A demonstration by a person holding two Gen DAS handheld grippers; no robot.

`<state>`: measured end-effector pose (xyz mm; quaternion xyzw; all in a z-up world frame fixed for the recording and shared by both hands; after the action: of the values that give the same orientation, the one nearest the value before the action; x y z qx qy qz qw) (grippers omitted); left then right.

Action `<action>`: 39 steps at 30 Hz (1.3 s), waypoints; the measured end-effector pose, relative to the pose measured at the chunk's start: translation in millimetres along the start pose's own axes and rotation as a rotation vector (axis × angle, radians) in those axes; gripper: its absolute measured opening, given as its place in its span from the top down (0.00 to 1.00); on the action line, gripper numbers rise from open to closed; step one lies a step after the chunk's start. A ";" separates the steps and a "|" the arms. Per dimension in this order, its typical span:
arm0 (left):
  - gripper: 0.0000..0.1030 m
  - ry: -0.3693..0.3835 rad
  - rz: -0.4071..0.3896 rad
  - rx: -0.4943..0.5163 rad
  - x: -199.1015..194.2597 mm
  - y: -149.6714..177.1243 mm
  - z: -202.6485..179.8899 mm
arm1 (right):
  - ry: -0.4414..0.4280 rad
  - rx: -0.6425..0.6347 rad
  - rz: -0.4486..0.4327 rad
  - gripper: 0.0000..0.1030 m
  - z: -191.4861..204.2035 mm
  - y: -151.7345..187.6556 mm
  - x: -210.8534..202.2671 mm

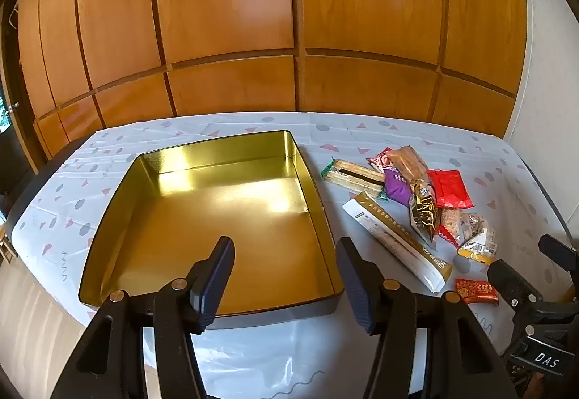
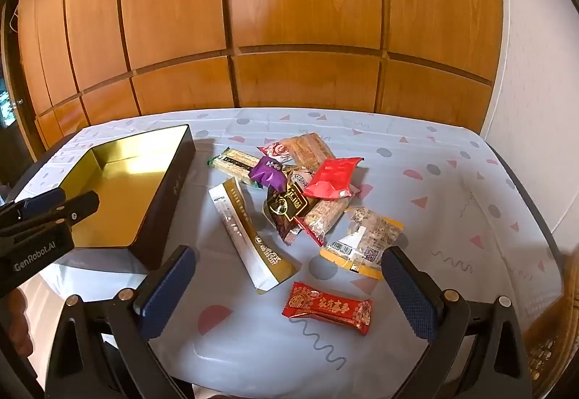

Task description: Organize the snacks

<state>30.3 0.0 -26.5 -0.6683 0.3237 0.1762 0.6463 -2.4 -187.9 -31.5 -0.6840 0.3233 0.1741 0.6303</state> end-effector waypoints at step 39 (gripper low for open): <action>0.43 0.065 -0.014 0.007 -2.8 -1.5 -13.0 | 0.018 -0.005 -0.051 0.00 -14.4 -15.1 -6.0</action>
<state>26.8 -12.2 -22.2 -0.6734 0.3404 0.1487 0.6391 0.7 -200.6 -14.3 -0.6953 0.3107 0.1526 0.6299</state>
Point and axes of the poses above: each gripper's, at about its wrist camera, not at the fingertips, and x roughly the way its jaws point, z to its left, y to its underside, the point moved 4 cm from there along x, roughly the way its jaws point, and after that the axes turned 12 degrees about y, right-handed, at the moved point
